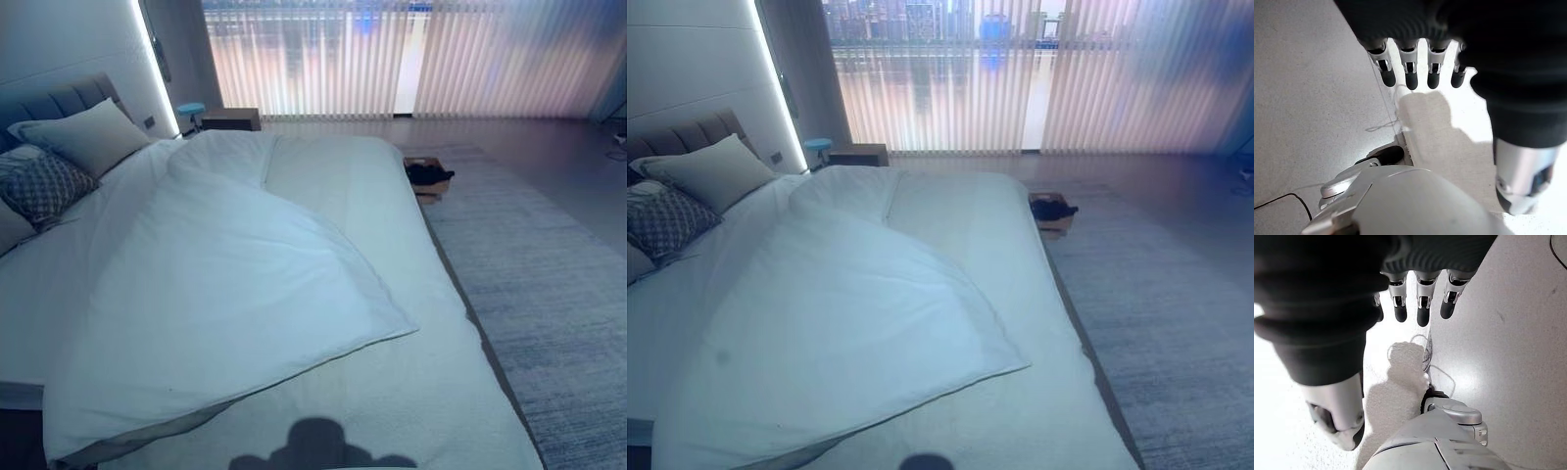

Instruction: Make the bed

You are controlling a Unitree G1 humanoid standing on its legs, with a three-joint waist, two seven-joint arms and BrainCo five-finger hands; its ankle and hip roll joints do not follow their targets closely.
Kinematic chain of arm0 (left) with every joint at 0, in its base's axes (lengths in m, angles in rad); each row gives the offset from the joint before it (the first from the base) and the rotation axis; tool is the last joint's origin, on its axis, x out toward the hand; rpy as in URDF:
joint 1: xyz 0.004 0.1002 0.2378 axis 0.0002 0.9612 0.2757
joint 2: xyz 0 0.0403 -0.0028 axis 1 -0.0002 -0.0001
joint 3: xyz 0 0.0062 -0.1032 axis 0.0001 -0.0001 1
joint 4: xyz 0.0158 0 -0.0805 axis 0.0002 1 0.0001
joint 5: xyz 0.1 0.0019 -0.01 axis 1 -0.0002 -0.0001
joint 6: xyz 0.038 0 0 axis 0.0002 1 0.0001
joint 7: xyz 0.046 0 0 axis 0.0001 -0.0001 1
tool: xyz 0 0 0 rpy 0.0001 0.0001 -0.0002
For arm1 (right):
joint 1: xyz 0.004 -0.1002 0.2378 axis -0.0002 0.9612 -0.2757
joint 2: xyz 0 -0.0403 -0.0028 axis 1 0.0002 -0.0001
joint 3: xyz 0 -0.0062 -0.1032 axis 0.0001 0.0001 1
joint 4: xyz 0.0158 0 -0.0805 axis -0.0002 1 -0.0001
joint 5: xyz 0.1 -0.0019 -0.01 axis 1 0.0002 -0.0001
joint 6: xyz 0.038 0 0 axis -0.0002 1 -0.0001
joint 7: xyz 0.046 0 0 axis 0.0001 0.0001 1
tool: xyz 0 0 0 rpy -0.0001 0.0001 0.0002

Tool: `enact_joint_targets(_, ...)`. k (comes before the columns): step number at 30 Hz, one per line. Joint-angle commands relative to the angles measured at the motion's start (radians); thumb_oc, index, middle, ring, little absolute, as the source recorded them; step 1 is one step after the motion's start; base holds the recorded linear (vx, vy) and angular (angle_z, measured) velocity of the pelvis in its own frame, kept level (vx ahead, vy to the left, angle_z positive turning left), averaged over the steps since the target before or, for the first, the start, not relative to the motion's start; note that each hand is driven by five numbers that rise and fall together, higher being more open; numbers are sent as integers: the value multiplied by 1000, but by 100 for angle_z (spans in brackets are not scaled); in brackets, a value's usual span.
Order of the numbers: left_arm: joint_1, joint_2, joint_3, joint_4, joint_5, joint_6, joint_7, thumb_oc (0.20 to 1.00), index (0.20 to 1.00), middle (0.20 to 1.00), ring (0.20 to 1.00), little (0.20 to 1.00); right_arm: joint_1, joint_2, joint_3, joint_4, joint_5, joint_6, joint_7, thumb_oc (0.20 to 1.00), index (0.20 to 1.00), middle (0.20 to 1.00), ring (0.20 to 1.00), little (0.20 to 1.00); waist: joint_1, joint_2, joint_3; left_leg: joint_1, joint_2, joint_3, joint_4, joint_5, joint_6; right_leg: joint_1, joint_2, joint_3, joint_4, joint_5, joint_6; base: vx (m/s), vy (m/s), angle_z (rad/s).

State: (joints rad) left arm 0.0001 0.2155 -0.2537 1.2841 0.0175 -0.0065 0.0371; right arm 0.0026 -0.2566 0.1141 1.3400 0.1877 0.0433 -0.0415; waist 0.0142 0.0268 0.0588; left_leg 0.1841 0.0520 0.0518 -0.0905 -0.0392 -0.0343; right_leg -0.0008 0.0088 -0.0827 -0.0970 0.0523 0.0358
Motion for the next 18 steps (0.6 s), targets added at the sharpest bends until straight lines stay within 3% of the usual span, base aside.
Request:
enact_joint_targets(1, -45, -7, 22, 39, -20, -8, 8, 1000, 1000, 1000, 1000, 1000, -75, -2, 46, 29, -13, -11, -2, 1000, 1000, 1000, 1000, 1000, -10, -38, 27, -33, -66, -22, 3, 10, 2, 110, -49, 4, 10, -11, 80, 0, 0, 0)
enact_joint_targets(11, -52, -8, 16, 32, -29, -8, 9, 1000, 1000, 1000, 1000, 1000, -105, 22, 85, -21, 23, -19, 16, 1000, 1000, 1000, 1000, 1000, -3, -38, 41, -45, -67, -24, 3, 13, 2, 101, -51, -4, 10, -12, 81, -3, 1, 0)
enact_joint_targets(17, -83, -12, -5, 5, -87, -13, 36, 1000, 1000, 1000, 1000, 1000, -164, 88, 109, -232, 391, -52, 37, 1000, 1000, 1000, 1000, 1000, 4, -30, 100, -112, -65, -25, 3, 43, -3, 38, -58, -17, 10, 13, 82, -79, 16, 0)
enact_joint_targets(18, -83, -12, -5, 5, -87, -13, 36, 1000, 1000, 1000, 1000, 1000, -164, 88, 109, -233, 391, -52, 36, 1000, 1000, 1000, 1000, 1000, 4, -30, 100, -113, -65, -25, 3, 43, -3, 37, -58, -17, 10, 13, 82, -119, 12, 2)
